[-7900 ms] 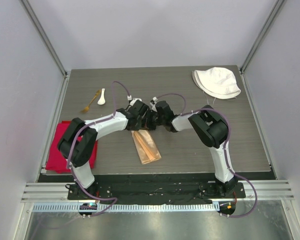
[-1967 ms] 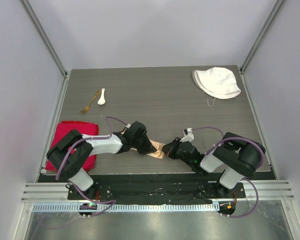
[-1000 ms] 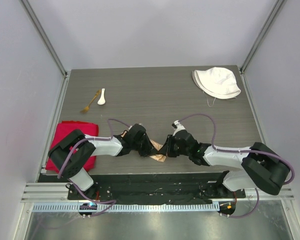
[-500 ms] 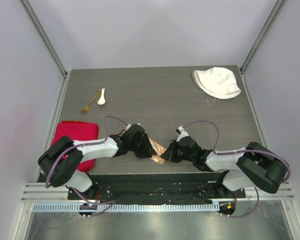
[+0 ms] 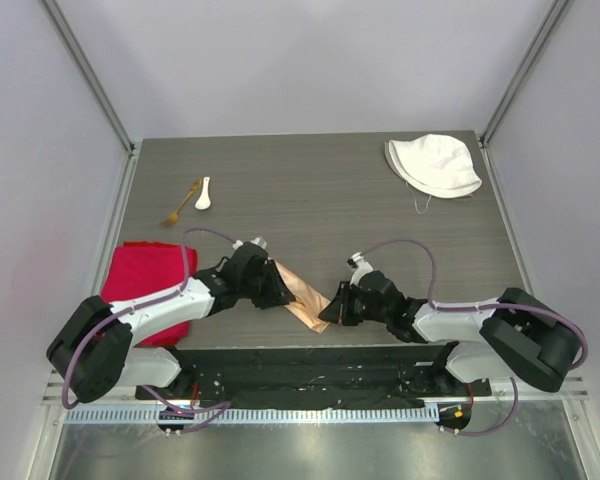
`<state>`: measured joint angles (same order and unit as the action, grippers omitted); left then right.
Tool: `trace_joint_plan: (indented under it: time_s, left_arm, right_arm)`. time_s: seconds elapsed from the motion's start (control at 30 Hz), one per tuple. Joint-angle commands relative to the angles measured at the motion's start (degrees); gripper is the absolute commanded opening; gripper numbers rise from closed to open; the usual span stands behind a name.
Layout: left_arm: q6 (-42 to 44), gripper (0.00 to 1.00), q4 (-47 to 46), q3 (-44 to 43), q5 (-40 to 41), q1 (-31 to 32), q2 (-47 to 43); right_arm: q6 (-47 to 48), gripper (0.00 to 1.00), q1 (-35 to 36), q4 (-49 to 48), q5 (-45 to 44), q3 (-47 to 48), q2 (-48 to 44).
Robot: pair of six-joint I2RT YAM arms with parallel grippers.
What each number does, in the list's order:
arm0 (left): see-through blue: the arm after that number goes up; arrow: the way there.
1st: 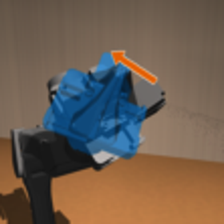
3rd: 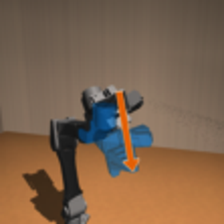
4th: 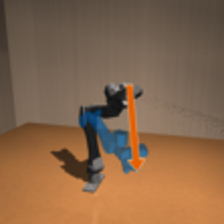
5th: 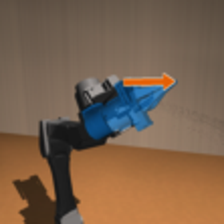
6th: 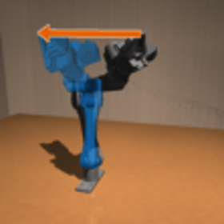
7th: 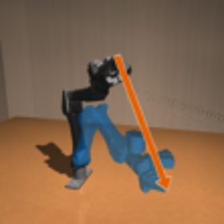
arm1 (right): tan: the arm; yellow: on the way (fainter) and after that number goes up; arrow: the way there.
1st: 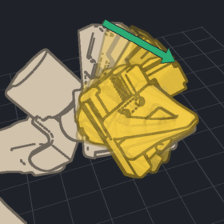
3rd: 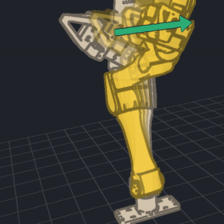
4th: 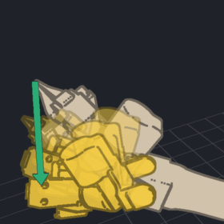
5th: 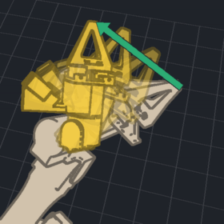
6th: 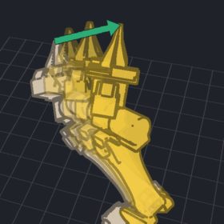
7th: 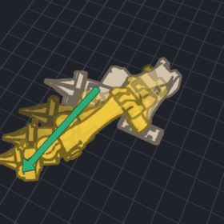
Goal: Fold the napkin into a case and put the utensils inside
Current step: Stuff the top corner of the smaller-rectangle-folded napkin into the folded napkin.
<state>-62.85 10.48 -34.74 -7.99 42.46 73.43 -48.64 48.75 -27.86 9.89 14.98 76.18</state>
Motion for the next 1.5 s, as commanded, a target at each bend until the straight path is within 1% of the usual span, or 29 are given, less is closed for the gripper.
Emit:
trace_joint_plan:
  time_s: [0.0, 0.1, 0.13, 0.17, 0.2, 0.23, 0.27, 0.3, 0.33, 0.37, 0.43, 0.47, 0.53, 0.57, 0.63, 0.7, 0.73, 0.77, 0.83, 0.87, 0.97, 1.03, 1.17, 1.23, 1.33, 1.47]
  left_arm:
    - [1.5, 0.25, -7.1, -0.1, -2.0, -0.3, -1.4]
    - [1.6, 0.27, -4.2, 0.7, -1.6, -0.3, -2.7]
    - [0.8, 0.28, -3.9, 1.2, -1.6, -0.3, -2.9]
    - [0.2, 0.29, -4.0, 2.0, -1.9, -0.3, -3.4]
    - [-0.3, 0.3, -4.6, 2.6, -2.5, -0.2, -3.6]
    - [-1.6, 0.29, -4.9, 3.8, -2.7, -0.2, -3.9]
    - [-1.8, 0.3, -4.9, 4.2, -2.6, -0.3, -4.3]
    - [-1.9, 0.3, -4.2, 4.3, -1.7, -0.3, -5.1]
    - [-1.8, 0.31, -3.1, 4.2, -1.0, -0.4, -5.4]
    - [-1.1, 0.31, -0.3, 3.7, -0.3, -0.5, -5.8]
    - [-0.7, 0.29, 3.8, 2.2, 2.5, -1.1, -6.0]
    - [0.2, 0.27, 7.6, 0.7, 3.1, -1.2, -5.9]
    - [0.9, 0.25, 10.8, -0.8, 5.5, -2.0, -5.8]
    - [1.1, 0.24, 13.9, -2.2, 6.7, -2.1, -5.9]
    - [1.2, 0.25, 16.2, -2.9, 9.9, -3.2, -6.6]
    - [0.7, 0.28, 15.4, -2.1, 8.4, -4.7, -6.9]
    - [0.4, 0.29, 12.6, -1.4, 5.6, -6.9, -6.5]
    - [0.2, 0.29, 10.8, -0.8, 0.3, -7.7, -5.9]
    - [-1.0, 0.28, 6.4, 1.2, -3.2, -8.2, -3.6]
    - [-1.5, 0.26, 5.2, 1.9, -5.3, -8.2, -2.5]
    - [-3.5, 0.22, -0.3, 4.3, -7.0, -8.9, 1.4]
    - [-3.8, 0.22, -4.8, 4.7, -7.7, -9.1, 3.6]
    - [-0.9, 0.16, -5.1, 0.0, -7.7, -9.2, 9.9]
    - [0.5, 0.16, -5.4, -1.4, -6.4, -9.8, 12.5]
    - [3.6, 0.16, -3.2, -5.6, -5.8, -11.7, 15.6]
    - [7.1, 0.15, -1.1, -8.9, -3.5, -12.7, 17.1]
  right_arm:
    - [4.6, 0.12, 0.4, 7.4, 2.2, 4.3, -4.7]
    - [6.6, 0.27, 0.4, 10.8, 2.4, 6.3, -7.0]
    - [7.7, 0.29, 0.4, 11.6, 2.6, 7.1, -7.4]
    - [9.0, 0.32, 0.4, 14.6, 2.2, 8.0, -7.4]
    - [12.5, 0.37, 0.4, 16.0, 2.6, 10.2, -7.0]
    - [14.6, 0.38, 0.5, 17.6, 2.9, 11.5, -6.8]
    - [16.5, 0.38, 0.4, 22.1, 2.8, 13.0, -6.4]
    - [18.7, 0.41, 0.5, 24.0, 2.1, 15.5, -6.5]
    - [22.6, 0.43, 0.5, 25.6, 2.1, 16.6, -6.6]
    - [24.7, 0.44, 0.5, 29.7, 1.8, 17.7, -6.8]
    - [29.4, 0.49, 0.5, 32.5, 2.0, 20.8, -7.5]
    - [30.6, 0.5, 0.4, 35.2, 2.5, 21.8, -7.5]
    - [32.9, 0.52, 0.8, 37.9, 3.7, 24.3, -7.3]
    - [34.6, 0.52, 1.2, 39.9, 3.9, 24.8, -7.0]
    - [35.5, 0.53, 1.8, 41.2, 5.2, 25.7, -6.8]
    - [36.0, 0.52, 3.2, 42.4, 5.8, 26.6, -5.8]
    - [36.2, 0.52, 4.1, 42.8, 5.5, 27.0, -5.3]
    - [36.7, 0.52, 5.9, 44.4, 4.7, 27.7, -4.4]
    - [37.6, 0.52, 7.3, 45.5, 3.9, 29.4, -3.3]
    - [37.7, 0.5, 7.8, 46.0, 4.8, 29.7, -1.9]
    - [37.6, 0.47, 8.3, 46.0, 4.7, 31.1, 0.4]
    - [37.9, 0.47, 8.3, 46.3, 3.0, 32.1, 2.9]
    - [38.5, 0.47, 8.3, 48.7, -2.8, 34.3, 5.7]
    - [38.9, 0.48, 8.3, 48.7, -4.8, 35.1, 6.7]
    - [39.3, 0.48, 8.1, 50.8, -9.1, 37.0, 9.0]
    - [39.8, 0.49, 8.1, 51.9, -9.6, 39.0, 10.2]
